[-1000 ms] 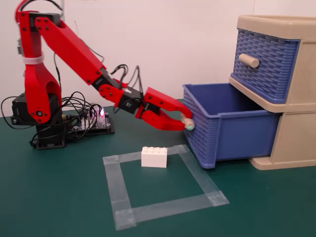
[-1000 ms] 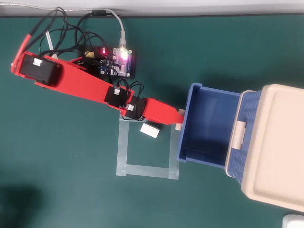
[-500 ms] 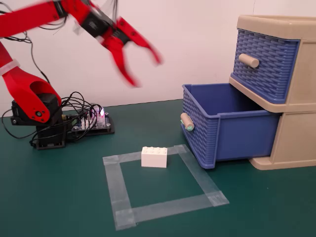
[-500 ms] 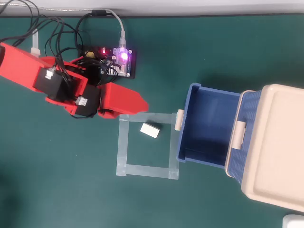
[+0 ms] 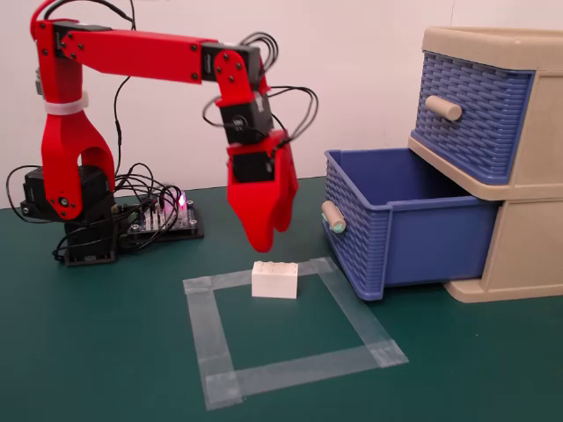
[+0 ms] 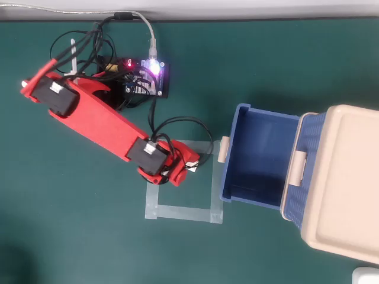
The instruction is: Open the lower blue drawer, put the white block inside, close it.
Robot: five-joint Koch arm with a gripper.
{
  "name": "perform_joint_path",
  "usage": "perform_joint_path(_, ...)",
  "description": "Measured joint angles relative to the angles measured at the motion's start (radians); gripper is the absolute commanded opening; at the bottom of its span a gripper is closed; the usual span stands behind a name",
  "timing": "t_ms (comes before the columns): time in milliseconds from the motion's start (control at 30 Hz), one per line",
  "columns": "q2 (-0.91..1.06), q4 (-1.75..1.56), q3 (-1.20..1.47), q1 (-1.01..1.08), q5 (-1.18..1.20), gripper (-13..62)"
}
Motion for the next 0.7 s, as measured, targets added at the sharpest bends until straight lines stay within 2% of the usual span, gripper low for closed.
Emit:
perform_joint_path(333,-0.212,-0.143,0.000,0.000,0.012,33.7)
perform_joint_path(533,-0.224,-0.153,0.069,-0.005,0.072,32.3)
perform_joint_path(633,-0.221,-0.153,0.069,-0.011,0.101,26.7)
perform_joint_path(700,-0.219,-0.161,0.083,-0.011,0.117,17.6)
